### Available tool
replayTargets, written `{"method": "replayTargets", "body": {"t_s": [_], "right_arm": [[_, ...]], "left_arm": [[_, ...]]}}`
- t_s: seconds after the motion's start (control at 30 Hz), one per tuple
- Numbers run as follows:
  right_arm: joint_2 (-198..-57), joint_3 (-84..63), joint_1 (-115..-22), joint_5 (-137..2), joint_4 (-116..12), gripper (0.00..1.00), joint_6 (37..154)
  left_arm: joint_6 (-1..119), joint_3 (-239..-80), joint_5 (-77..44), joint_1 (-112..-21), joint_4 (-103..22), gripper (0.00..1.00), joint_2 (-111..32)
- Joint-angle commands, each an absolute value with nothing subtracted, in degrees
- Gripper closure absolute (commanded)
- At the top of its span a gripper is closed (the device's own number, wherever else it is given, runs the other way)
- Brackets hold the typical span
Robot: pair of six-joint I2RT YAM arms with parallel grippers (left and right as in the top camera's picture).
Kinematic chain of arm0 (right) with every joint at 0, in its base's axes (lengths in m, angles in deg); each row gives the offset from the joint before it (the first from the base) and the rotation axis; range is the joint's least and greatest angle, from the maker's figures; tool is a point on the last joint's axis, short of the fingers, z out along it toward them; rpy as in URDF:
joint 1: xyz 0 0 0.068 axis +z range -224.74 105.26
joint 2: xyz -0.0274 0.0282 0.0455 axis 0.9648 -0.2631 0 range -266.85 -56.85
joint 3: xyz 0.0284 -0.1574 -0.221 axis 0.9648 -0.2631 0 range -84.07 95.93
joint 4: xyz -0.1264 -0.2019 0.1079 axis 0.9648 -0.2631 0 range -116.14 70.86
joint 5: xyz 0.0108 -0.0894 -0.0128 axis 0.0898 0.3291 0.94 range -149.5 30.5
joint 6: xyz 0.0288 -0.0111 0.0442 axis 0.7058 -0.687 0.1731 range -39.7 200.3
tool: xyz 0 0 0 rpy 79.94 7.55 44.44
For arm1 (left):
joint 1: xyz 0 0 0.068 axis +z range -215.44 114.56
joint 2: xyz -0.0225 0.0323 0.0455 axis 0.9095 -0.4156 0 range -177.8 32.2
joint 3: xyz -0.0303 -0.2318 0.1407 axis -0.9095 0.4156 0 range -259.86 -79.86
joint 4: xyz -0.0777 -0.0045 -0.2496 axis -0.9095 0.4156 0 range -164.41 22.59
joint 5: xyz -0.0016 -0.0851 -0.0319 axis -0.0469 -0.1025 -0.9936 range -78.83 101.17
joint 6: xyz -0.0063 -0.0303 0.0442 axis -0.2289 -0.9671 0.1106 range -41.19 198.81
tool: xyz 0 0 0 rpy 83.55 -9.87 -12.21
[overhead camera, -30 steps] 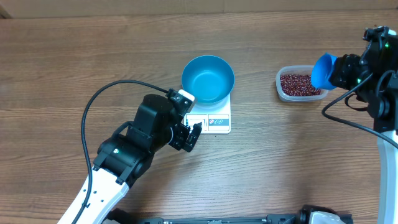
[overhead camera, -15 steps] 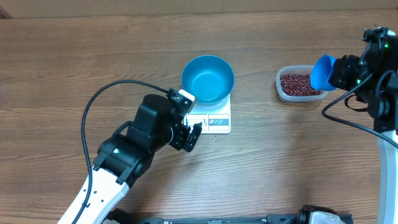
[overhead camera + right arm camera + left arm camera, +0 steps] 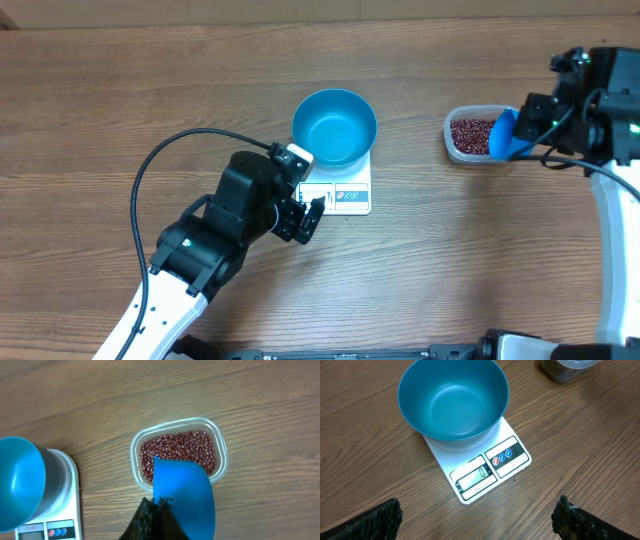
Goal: Scoop item into bowl and weigh 150g on scale
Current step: 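Lower the blue cup into the bean tub with the right gripper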
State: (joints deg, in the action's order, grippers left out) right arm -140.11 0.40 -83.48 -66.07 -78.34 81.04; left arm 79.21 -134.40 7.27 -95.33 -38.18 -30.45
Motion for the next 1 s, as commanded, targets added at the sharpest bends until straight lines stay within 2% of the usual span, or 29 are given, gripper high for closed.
{"method": "replayTargets", "body": {"t_s": [0.0,0.2,0.5,0.97], "right_arm": [[-140.6,2.4,-82.2,-62.6,-78.1,0.96,76.9],[-144.4,5.6,-79.5,-51.6,-80.8,0.96,75.3],[-150.4,7.1,-73.8,-40.9,-78.4,0.96,73.8],[-158.4,7.1,-71.4,-33.2,-72.1,0.96,73.1]], "left_arm": [[80.3,-135.5,6.7,-95.0,-38.8,0.00,-30.3],[80.3,-135.5,6.7,-95.0,-39.3,0.00,-30.3],[80.3,-135.5,6.7,-95.0,-39.2,0.00,-30.3],[80.3,-135.5,6.7,-95.0,-39.3,0.00,-30.3]]}}
